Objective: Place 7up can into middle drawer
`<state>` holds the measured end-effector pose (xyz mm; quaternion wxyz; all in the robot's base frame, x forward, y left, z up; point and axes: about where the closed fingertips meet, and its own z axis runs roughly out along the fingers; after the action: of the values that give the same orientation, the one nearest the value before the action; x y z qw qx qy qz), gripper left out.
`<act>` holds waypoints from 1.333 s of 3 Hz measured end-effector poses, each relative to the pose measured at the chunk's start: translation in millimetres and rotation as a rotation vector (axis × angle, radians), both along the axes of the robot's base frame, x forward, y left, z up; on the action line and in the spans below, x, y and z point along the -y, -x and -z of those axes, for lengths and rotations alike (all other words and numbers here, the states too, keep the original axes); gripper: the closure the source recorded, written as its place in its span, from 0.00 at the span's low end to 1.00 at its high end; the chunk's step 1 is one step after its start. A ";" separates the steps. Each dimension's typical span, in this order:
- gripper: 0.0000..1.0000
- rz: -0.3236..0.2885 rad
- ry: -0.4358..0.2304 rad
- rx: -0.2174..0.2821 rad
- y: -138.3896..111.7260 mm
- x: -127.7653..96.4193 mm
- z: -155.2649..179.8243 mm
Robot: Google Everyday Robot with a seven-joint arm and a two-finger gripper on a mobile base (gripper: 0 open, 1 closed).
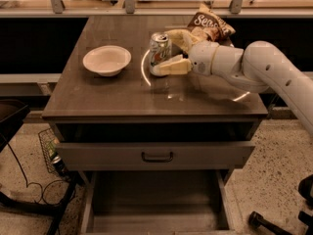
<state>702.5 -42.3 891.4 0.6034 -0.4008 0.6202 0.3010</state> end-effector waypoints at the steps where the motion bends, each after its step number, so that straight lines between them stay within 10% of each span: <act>1: 0.19 -0.005 -0.024 0.012 -7.5 -4.2 -0.5; 4: 0.88 -0.009 -0.097 0.001 -17.2 -21.2 2.9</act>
Offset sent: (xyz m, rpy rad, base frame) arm 0.0315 0.0213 -0.0078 0.1831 0.0118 -0.0177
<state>719.7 -21.0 888.5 0.6210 -0.3741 0.6029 0.3331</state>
